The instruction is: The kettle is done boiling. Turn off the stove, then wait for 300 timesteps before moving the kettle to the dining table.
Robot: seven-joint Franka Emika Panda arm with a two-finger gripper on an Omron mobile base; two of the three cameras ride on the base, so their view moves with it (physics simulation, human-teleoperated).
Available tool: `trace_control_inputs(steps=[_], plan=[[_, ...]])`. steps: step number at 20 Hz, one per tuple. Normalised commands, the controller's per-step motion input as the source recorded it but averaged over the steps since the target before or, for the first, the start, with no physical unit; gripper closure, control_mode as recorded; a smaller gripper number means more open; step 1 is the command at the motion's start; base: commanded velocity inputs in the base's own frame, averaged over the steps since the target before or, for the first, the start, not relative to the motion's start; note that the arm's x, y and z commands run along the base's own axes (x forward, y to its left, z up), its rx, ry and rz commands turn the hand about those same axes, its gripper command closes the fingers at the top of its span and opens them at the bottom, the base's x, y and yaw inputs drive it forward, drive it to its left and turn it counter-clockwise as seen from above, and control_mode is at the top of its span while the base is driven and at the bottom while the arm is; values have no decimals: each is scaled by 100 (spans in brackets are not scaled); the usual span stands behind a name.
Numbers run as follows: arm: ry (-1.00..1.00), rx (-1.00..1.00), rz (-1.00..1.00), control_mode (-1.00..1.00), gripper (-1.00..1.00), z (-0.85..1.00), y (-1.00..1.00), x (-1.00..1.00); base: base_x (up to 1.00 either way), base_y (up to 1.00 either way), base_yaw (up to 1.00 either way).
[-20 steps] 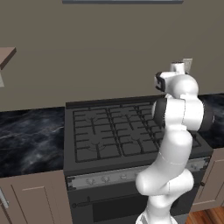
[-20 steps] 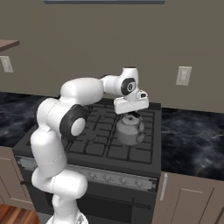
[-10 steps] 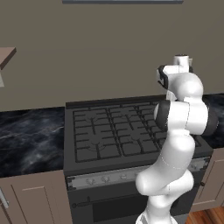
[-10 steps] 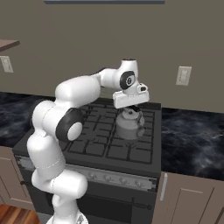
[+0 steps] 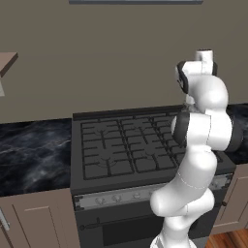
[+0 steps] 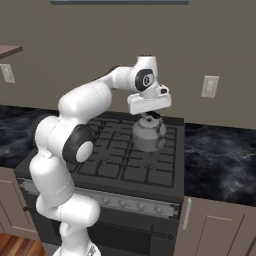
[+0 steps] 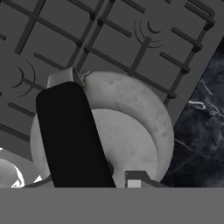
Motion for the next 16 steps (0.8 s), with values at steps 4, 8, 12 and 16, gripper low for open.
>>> trace_control_inputs(steps=[4, 8, 12, 16], plan=[[0, 0, -5, -100, 100, 49, 0, -8, 0, 0, 0], [0, 0, -4, -100, 100, 28, 0, -3, 0, 0, 0], [0, 0, -3, -100, 100, 18, 0, -6, 0, 0, 0], [0, 0, -4, -100, 100, 28, 0, -7, 0, 0, 0]])
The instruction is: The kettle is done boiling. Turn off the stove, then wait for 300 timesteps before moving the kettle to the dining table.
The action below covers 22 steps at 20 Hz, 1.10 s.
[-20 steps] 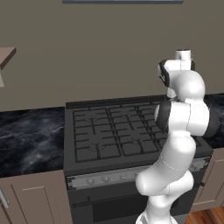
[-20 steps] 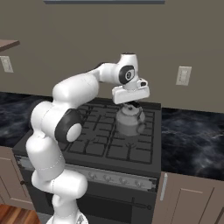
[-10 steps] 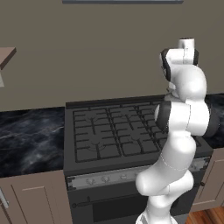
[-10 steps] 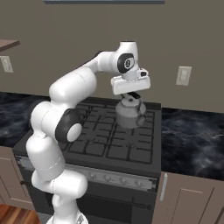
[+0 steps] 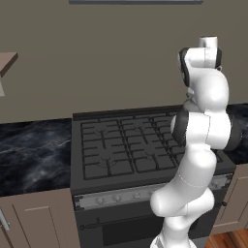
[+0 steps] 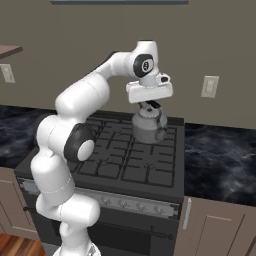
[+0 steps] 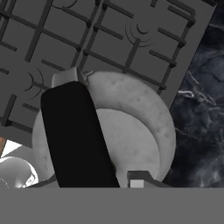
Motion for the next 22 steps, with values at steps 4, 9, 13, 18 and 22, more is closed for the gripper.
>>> trace_control_inputs(steps=[4, 9, 13, 18, 22], plan=[[2, 0, -2, -100, 100, 10, 0, -3, 0, 0, 0], [1, 0, 0, -100, 100, 0, 0, 0, 0, 0, 0], [0, 0, 0, -100, 100, 0, 0, 1, 0, 0, 0], [-1, 0, 0, -100, 100, 0, 0, -4, 0, 0, 0], [0, 0, 0, 100, 100, 0, 0, 0, -56, -1, -5]])
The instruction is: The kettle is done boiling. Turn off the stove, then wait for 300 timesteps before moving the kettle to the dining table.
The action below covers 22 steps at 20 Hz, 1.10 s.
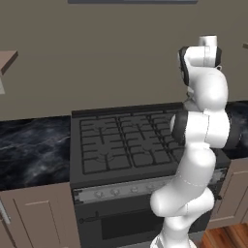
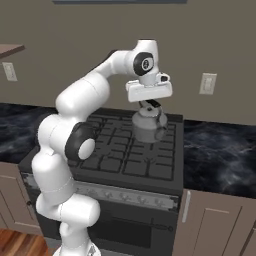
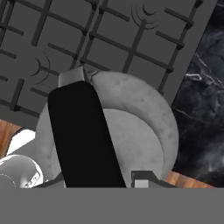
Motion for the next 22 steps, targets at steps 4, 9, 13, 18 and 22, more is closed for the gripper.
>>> trace_control_inputs(steps=[4, 9, 13, 18, 22], plan=[[0, 0, 0, 100, 100, 0, 0, 0, -66, -5, -10], [0, 0, 0, 100, 100, 0, 0, 0, -53, -3, -16], [0, 0, 0, 100, 100, 0, 0, 0, -24, 0, -29], [0, 0, 0, 100, 100, 0, 0, 0, -25, 0, -42], [0, 0, 0, 100, 100, 0, 0, 0, -34, 0, -48]])
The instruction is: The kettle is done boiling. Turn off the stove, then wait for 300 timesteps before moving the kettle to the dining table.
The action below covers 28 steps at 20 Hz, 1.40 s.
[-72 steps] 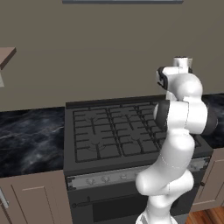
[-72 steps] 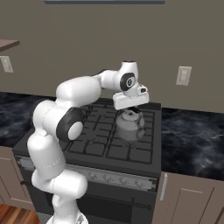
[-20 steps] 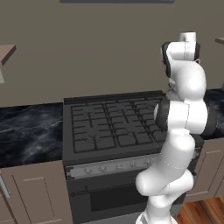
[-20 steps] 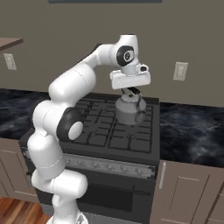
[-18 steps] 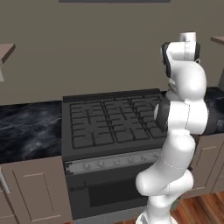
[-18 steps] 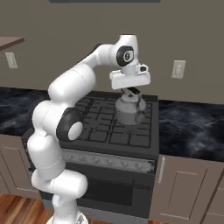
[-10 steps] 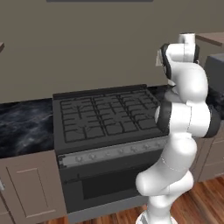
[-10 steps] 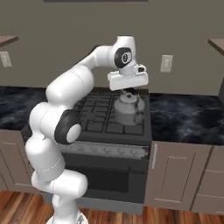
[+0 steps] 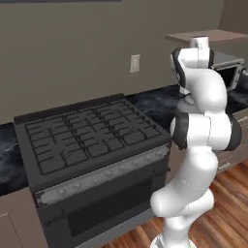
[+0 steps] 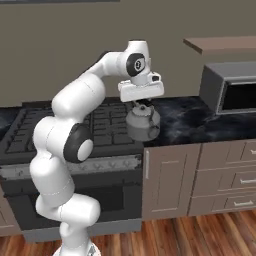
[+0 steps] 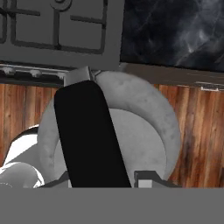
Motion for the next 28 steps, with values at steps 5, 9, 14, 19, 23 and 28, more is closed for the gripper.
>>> trace_control_inputs(steps=[5, 9, 14, 19, 23, 28], plan=[[0, 0, 0, 100, 100, 0, 0, 0, -34, -4, -48], [0, 0, 0, 100, 100, 0, 0, 0, -34, -3, -49], [0, 0, 0, 100, 100, 0, 0, 0, -31, -3, -50], [0, 0, 0, 100, 100, 0, 0, 0, -20, -2, -50], [0, 0, 0, 100, 100, 0, 0, 0, -5, -4, -50], [0, 0, 0, 100, 100, 0, 0, 0, 0, -2, -47]])
